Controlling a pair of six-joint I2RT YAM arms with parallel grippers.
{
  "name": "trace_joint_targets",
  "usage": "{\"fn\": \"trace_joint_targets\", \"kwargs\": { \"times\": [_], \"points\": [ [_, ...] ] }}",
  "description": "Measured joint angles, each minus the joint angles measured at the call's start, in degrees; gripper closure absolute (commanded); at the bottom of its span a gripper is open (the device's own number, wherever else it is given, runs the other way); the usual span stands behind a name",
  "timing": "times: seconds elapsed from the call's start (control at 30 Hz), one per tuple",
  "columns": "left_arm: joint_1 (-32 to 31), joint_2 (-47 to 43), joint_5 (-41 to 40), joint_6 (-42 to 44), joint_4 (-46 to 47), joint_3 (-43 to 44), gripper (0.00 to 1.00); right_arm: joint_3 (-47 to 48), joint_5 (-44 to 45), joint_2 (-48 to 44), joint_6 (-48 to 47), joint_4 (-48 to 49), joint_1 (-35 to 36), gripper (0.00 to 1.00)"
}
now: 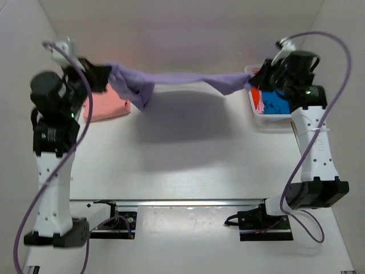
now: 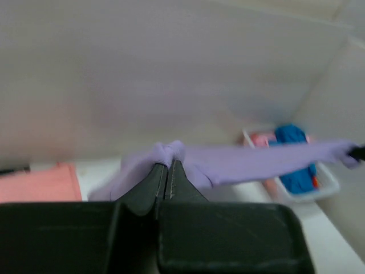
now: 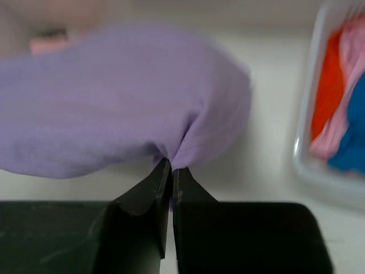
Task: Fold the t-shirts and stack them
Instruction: Flatten out the tshirt
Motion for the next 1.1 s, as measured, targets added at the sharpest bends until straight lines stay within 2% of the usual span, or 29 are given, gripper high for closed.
{"fn": "trace_joint_targets", "kwargs": {
  "times": [0.13, 0.2, 0.23, 0.3, 0.37, 0.4, 0.53, 0.67, 0.93, 1.1],
  "points": [
    [-2.1, -15.3, 0.9, -0.5, 1.4, -26.1, 1.00, -23.8, 0.0, -5.4, 0.0, 2.3, 2.0, 1.00],
    [-3.6, -17.2, 0.9, -0.7, 0.8, -36.5, 0.81, -36.1, 0.3, -5.4, 0.3, 2.6, 2.7, 1.00],
    [-4.5, -17.1, 1.0, -0.7, -0.2, -40.8, 0.63, -41.7, 0.7, -5.4, 0.8, 1.8, 2.8, 1.00],
    [-5.8, -14.7, 2.1, -1.1, -2.4, -48.3, 0.62, -50.1, 1.9, -5.8, 1.5, -0.7, 2.3, 1.00],
    [-5.6, -13.0, 4.2, -1.7, -4.2, -54.3, 0.50, -55.1, 2.9, -7.5, 2.1, -2.7, 0.6, 1.00],
    [-5.0, -13.0, 4.9, -2.2, -5.1, -56.6, 0.50, -56.5, 3.2, -8.5, 2.3, -3.3, -0.7, 1.00],
    [-4.9, -14.9, 5.8, -4.5, -5.8, -59.2, 0.51, -57.7, 4.7, -11.3, 2.4, -2.9, -4.2, 1.00],
    [-5.5, -14.8, 5.2, -5.6, -4.7, -59.2, 0.53, -58.4, 5.2, -11.4, 2.4, -1.3, -3.4, 1.00],
    [-5.7, -7.1, -4.0, -6.2, -6.9, -60.8, 0.56, -60.1, 5.1, -11.2, 2.6, 0.3, -3.0, 1.00],
    [-7.5, -5.9, -7.0, -7.8, -8.1, -64.6, 0.57, -60.8, 4.8, -11.2, 2.6, 1.5, -3.0, 1.00]
  ]
}}
